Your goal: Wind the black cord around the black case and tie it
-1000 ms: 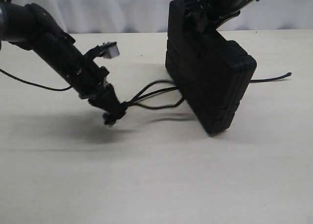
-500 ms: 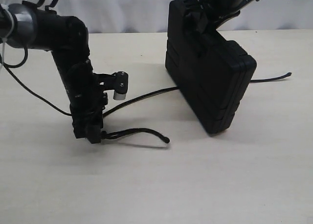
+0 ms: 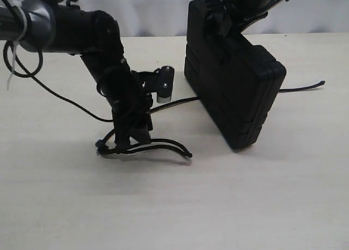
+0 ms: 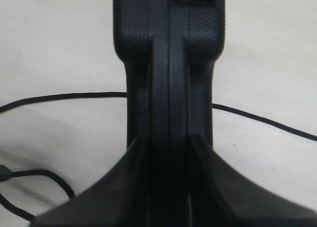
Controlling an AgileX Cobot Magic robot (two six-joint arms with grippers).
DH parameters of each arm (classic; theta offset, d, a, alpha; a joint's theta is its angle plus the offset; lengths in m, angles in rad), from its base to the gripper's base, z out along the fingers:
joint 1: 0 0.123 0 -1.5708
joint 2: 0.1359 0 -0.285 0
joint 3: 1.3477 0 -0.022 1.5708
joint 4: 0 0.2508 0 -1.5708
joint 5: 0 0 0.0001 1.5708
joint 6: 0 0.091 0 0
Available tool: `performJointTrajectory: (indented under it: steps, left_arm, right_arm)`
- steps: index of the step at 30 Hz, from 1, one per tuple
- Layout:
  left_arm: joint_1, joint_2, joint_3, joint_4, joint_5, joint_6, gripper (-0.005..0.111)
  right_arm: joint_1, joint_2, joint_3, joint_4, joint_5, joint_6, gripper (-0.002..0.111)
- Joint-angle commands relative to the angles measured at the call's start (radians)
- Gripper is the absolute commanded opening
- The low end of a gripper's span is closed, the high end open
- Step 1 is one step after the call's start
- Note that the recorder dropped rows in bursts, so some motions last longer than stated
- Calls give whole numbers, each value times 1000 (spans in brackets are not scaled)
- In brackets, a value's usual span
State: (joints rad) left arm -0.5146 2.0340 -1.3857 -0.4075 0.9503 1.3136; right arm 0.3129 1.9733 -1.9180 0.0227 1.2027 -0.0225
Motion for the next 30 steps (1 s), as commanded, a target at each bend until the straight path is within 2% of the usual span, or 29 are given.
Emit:
performJointTrajectory:
  steps: [1, 5, 11, 18, 22, 27, 28, 30]
  left_arm:
    - [-4, -25, -11, -197, -3, 37, 20]
    - [-31, 15, -11, -252, -28, 96, 0]
    - [-79, 95, -11, -198, -69, 98, 0]
    - [-84, 168, -11, -223, -203, 66, 0]
    - [-84, 140, -13, -208, -168, 68, 0]
    - [-79, 12, -13, -137, -149, 41, 0]
    - [-80, -7, -13, -130, -126, 41, 0]
    - [-70, -61, -13, -92, 23, 29, 0]
  right_arm:
    - [3, 2, 13, 7, 18, -14, 4]
    - [3, 2, 16, 7, 18, -14, 4]
    - [3, 2, 59, 7, 18, -14, 4]
    - [3, 2, 71, 7, 18, -16, 4]
    - [3, 2, 71, 7, 18, -16, 4]
    - [3, 2, 71, 7, 18, -16, 4]
    - [3, 2, 71, 7, 18, -16, 4]
    - [3, 2, 71, 7, 18, -16, 4]
